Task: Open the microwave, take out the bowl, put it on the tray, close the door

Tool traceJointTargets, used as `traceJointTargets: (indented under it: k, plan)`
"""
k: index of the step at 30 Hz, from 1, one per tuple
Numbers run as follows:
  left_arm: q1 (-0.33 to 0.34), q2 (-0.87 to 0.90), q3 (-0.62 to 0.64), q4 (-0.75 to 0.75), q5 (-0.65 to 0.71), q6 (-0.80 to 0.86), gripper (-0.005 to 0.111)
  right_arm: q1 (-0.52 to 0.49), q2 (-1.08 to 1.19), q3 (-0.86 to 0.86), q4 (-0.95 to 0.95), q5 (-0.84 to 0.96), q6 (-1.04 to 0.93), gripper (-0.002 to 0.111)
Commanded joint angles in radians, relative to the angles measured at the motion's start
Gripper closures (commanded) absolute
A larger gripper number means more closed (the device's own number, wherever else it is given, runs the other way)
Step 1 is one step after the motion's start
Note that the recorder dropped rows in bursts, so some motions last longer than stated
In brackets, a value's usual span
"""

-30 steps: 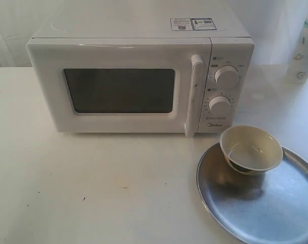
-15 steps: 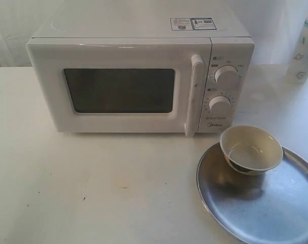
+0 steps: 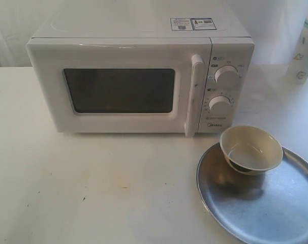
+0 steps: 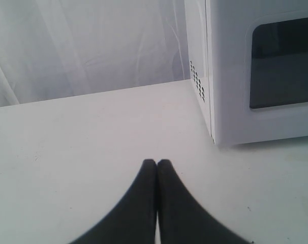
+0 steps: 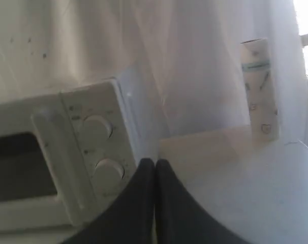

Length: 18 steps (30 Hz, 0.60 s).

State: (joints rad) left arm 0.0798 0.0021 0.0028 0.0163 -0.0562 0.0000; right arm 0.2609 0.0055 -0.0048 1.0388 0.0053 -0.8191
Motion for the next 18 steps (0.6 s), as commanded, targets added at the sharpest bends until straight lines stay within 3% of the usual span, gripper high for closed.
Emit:
traceJointTargets:
  k: [1,4,7,15,16,18]
  plan:
    - [-0.006,-0.002,-0.003,-0.008,-0.004,0.000,0.107,-0.002,-0.006,0.005,-0.004,0.128,-0.283,0.108]
    - [-0.006,-0.002,-0.003,-0.008,-0.004,0.000,0.107,-0.002,-0.006,0.005,-0.004,0.152,-0.423,0.108]
    - [-0.006,-0.002,-0.003,-0.008,-0.004,0.000,0.107,-0.002,-0.006,0.005,-0.004,0.129,-0.429,0.108]
    - [-0.006,-0.002,-0.003,-0.008,-0.004,0.000,0.107,-0.002,-0.006,0.005,-0.015,0.113,-0.246,0.108]
    - [-0.006,-0.002,-0.003,-0.008,-0.004,0.000,0.107,-0.002,-0.006,0.005,-0.072,0.118,-0.219,0.108]
    - [-0.006,-0.002,-0.003,-0.008,-0.004,0.000,0.107,-0.002,-0.006,0.005,-0.412,0.153,0.039,0.108]
